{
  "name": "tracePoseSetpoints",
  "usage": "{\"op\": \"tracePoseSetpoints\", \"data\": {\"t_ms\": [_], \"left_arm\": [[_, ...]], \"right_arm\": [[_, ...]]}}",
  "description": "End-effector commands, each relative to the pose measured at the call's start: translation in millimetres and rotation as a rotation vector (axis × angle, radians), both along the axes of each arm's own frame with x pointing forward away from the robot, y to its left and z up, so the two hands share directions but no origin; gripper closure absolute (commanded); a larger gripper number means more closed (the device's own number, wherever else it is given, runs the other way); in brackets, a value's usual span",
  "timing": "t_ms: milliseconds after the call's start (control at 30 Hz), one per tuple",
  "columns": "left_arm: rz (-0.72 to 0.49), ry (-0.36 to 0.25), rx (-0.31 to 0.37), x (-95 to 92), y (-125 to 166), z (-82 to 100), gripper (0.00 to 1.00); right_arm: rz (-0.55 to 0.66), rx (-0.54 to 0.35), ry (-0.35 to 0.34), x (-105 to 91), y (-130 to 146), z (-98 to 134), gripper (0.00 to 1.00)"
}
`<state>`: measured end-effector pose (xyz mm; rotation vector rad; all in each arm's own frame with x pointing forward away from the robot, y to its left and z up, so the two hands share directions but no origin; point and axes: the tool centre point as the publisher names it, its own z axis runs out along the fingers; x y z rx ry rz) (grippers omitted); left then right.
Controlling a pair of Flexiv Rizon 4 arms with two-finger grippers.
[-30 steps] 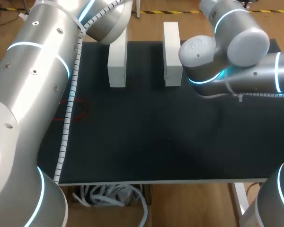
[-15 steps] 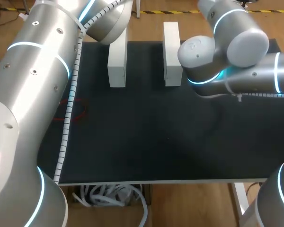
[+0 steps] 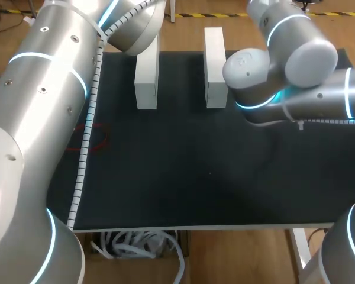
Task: Grab the tape and strap the tape.
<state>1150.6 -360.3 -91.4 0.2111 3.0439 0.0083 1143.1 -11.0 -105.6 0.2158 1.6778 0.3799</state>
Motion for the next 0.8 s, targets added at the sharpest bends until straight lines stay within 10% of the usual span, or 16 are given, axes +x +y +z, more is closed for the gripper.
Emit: {"op": "tracePoseSetpoints", "data": {"t_ms": [33,800], "left_arm": [[0.005,0.389,0.062,6.1,-3,3.5,1.00],[0.005,0.389,0.062,6.1,-3,3.5,1.00]], "right_arm": [[0.001,0.000,0.008,-1.8,2,5,1.00],[0.024,0.015,0.019,6.0,21,7,1.00]]}}
